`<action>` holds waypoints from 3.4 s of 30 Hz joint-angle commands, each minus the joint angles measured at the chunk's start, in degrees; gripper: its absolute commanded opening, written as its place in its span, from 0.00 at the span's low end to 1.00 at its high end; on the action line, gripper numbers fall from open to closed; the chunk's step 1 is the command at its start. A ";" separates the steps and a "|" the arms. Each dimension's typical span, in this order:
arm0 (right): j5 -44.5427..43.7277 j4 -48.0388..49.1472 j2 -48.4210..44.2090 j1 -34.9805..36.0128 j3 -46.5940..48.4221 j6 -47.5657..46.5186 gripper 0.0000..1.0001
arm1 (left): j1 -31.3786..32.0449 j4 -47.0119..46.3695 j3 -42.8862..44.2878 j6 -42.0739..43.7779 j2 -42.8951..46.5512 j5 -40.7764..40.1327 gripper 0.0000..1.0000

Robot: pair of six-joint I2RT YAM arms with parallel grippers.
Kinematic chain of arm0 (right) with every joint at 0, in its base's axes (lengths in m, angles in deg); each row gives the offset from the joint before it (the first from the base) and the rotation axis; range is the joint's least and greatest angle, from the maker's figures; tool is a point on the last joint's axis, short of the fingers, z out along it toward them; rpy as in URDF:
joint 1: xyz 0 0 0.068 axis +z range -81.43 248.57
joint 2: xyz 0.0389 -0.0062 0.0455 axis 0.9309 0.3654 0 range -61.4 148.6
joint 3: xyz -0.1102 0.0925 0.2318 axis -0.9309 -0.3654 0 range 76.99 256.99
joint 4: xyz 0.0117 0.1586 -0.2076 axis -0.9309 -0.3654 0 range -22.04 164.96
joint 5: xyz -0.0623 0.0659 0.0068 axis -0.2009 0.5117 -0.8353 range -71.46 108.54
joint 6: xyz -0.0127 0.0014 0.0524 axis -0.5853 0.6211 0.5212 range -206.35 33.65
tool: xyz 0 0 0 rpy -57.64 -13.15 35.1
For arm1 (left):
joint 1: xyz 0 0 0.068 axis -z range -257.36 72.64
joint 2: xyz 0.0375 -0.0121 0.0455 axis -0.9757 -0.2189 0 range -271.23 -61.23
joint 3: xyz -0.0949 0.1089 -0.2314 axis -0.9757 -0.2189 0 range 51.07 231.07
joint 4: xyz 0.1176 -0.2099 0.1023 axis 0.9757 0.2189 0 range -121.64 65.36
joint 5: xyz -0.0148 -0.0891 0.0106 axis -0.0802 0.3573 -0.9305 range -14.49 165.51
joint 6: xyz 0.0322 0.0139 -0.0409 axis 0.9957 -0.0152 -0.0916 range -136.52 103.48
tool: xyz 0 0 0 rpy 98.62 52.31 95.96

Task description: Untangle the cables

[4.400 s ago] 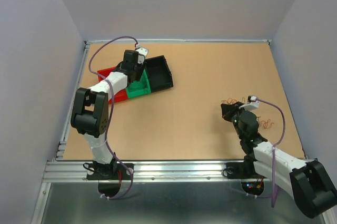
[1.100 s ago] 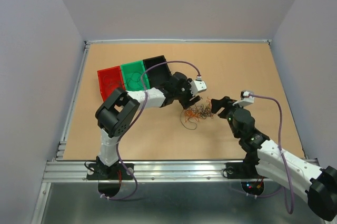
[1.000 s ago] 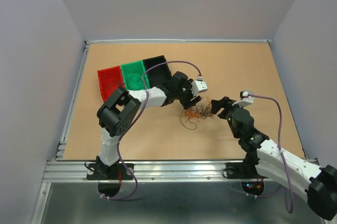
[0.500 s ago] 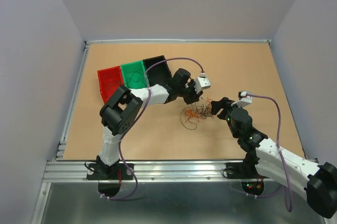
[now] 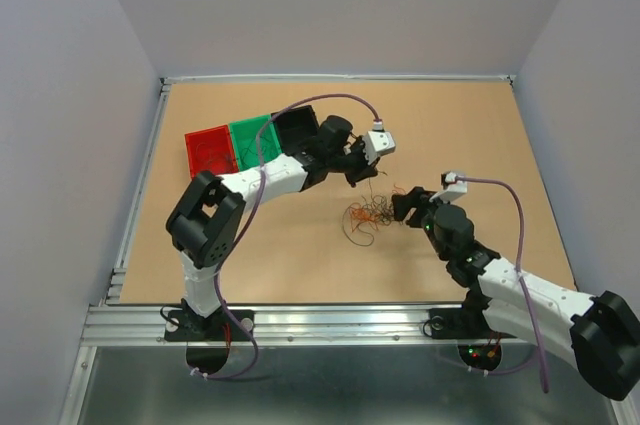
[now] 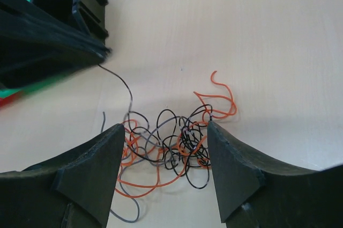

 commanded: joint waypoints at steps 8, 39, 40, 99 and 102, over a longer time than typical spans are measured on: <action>6.45 18.36 16.39 0.56 2.07 -3.90 0.73 | 0.41 6.38 9.47 -4.15 13.65 7.48 0.00; -1.29 20.66 18.97 0.47 1.12 -1.17 0.47 | 0.85 15.62 41.12 -10.05 23.94 -22.48 0.00; -0.67 20.75 15.91 0.47 -0.28 -2.22 0.54 | 0.77 15.09 40.77 -9.87 23.94 -22.75 0.00; -0.91 26.56 22.39 0.56 0.42 -2.15 0.01 | -19.18 16.76 50.35 -18.39 20.25 -39.45 0.00; -8.73 22.26 17.47 -0.49 -1.87 1.28 0.01 | -21.63 17.02 50.96 -18.48 19.46 -40.06 0.00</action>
